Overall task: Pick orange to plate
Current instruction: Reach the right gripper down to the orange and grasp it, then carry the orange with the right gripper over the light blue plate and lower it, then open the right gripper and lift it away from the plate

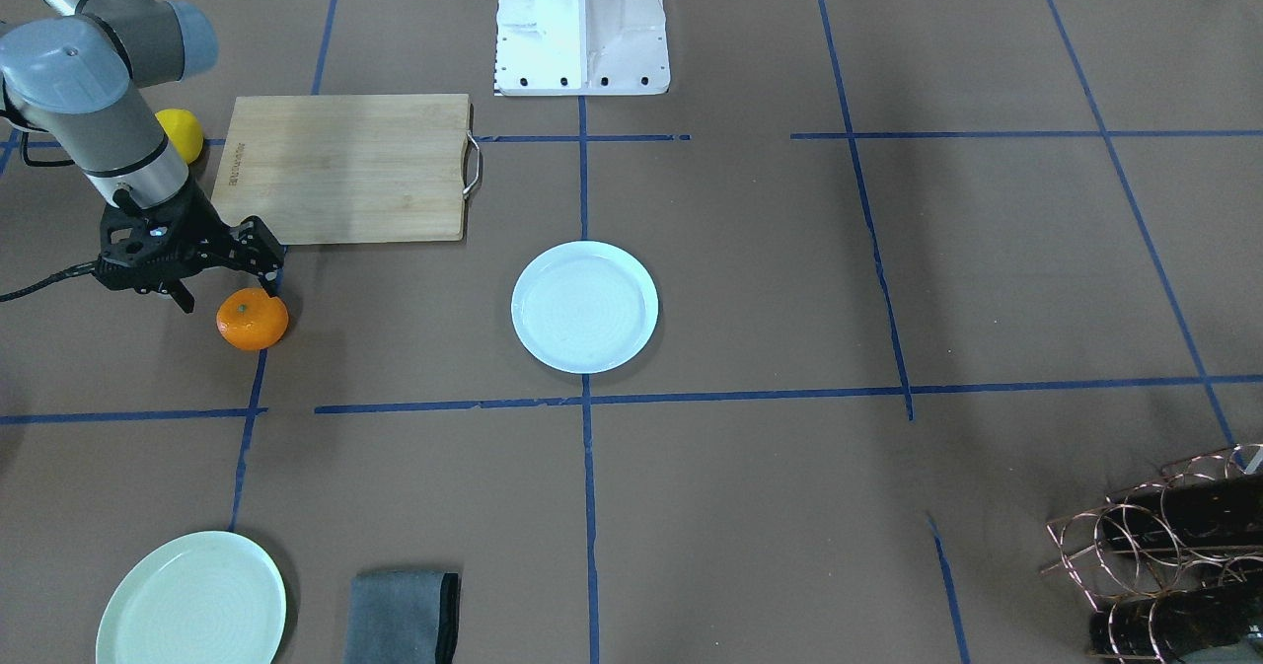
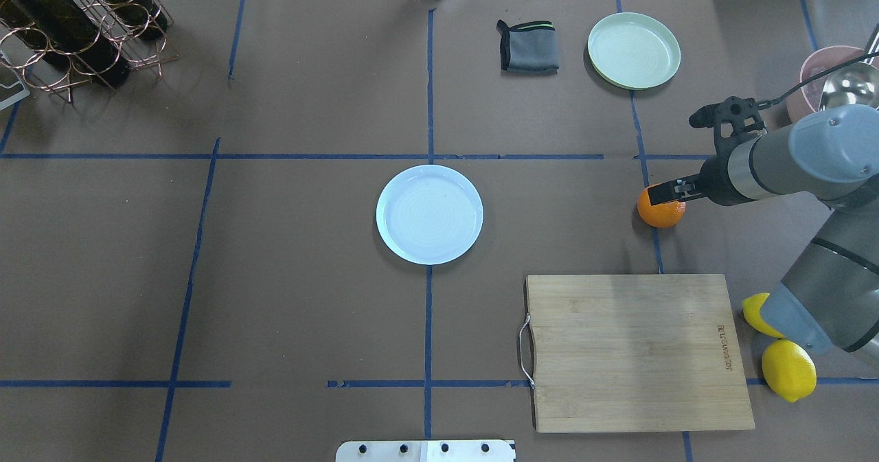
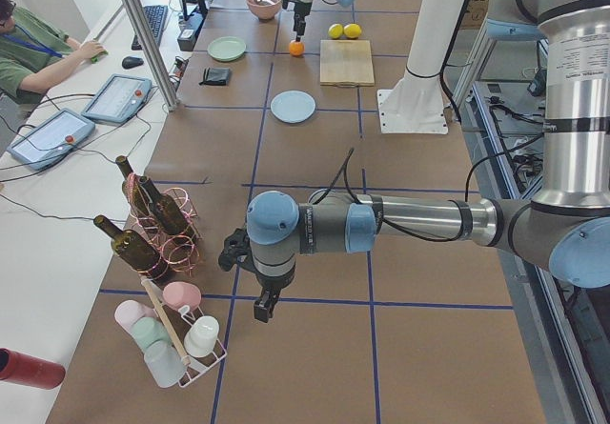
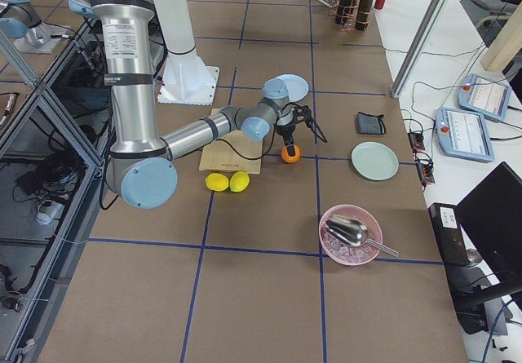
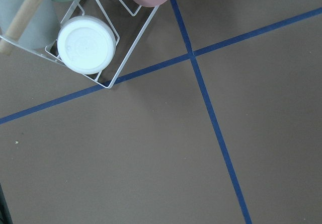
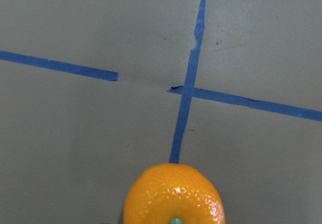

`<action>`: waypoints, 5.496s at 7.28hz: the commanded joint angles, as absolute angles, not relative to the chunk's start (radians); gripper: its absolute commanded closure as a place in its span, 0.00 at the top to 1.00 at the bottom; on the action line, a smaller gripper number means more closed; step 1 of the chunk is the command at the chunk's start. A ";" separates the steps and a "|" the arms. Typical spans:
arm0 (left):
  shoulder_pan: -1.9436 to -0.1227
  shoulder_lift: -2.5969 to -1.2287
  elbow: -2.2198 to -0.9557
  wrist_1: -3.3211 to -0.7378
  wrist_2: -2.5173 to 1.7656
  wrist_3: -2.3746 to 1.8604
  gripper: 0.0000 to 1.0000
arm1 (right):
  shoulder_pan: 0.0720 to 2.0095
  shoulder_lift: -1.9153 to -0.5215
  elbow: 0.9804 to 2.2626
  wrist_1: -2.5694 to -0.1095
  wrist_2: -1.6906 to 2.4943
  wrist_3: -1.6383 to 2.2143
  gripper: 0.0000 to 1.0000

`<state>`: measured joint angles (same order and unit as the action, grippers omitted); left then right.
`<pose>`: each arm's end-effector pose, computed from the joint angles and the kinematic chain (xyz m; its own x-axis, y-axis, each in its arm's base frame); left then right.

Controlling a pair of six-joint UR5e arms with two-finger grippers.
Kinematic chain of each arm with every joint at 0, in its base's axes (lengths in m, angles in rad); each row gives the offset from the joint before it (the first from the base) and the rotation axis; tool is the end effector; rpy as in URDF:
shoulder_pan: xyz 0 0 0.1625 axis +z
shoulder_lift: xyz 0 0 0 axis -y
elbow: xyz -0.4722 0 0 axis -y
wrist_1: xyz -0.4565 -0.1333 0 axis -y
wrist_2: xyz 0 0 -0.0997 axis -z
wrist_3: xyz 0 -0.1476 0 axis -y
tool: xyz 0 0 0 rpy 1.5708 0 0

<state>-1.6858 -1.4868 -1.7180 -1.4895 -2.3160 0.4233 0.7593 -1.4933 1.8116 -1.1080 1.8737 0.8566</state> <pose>-0.0919 -0.5065 0.7145 0.7115 0.3200 -0.6256 -0.1947 0.9452 0.2620 -0.4028 -0.5054 0.5203 0.7198 -0.1788 0.6708 -0.0440 0.9526 0.3011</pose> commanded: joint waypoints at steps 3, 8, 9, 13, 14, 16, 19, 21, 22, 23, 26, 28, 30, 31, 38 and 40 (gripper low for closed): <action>-1.686 -1.488 -1.718 -1.491 -2.315 0.423 1.00 | 0.733 -1.453 1.767 -1.108 1.848 0.859 1.00; -1.686 -1.488 -1.718 -1.491 -2.316 0.423 1.00 | 0.710 -1.447 1.720 -1.108 1.821 0.858 1.00; -1.686 -1.488 -1.720 -1.491 -2.316 0.423 1.00 | 0.710 -1.447 1.717 -1.108 1.819 0.850 1.00; -1.686 -1.489 -1.718 -1.491 -2.316 0.423 1.00 | 0.703 -1.396 1.710 -1.112 1.818 0.859 0.22; -1.686 -1.489 -1.721 -1.491 -2.316 0.423 1.00 | 0.703 -1.376 1.723 -1.114 1.821 0.861 0.14; -1.686 -1.488 -1.732 -1.491 -2.315 0.423 1.00 | 0.695 -1.218 1.735 -1.234 1.819 0.955 0.17; -1.686 -1.489 -1.736 -1.491 -2.315 0.423 1.00 | 0.577 -0.943 1.645 -1.445 1.699 1.157 0.23; -1.686 -1.488 -1.746 -1.491 -2.315 0.423 1.00 | 0.516 -0.743 1.417 -1.440 1.619 1.267 0.24; -1.686 -1.488 -1.749 -1.490 -2.315 0.423 1.00 | 0.487 -0.717 1.395 -1.442 1.605 1.287 0.24; -1.686 -1.488 -1.749 -1.489 -2.315 0.423 1.00 | 0.460 -0.718 1.394 -1.446 1.591 1.295 0.25; -1.686 -1.486 -1.749 -1.489 -2.315 0.423 1.00 | 0.430 -0.724 1.384 -1.448 1.560 1.318 0.27; -1.686 -1.486 -1.750 -1.489 -2.315 0.423 1.00 | 0.425 -0.721 1.384 -1.439 1.560 1.331 0.50; -1.686 -1.486 -1.749 -1.489 -2.315 0.423 1.00 | 0.423 -0.719 1.384 -1.439 1.560 1.348 0.85; -1.686 -1.486 -1.750 -1.489 -2.315 0.423 1.00 | 0.420 -0.721 1.384 -1.437 1.560 1.356 0.99; -1.684 -1.488 -1.747 -1.489 -2.313 0.425 1.00 | 0.784 -0.904 1.650 -1.535 1.933 0.962 1.00; -1.686 -1.486 -1.749 -1.486 -2.316 0.425 1.00 | 1.005 -1.072 1.703 -1.569 2.116 0.522 1.00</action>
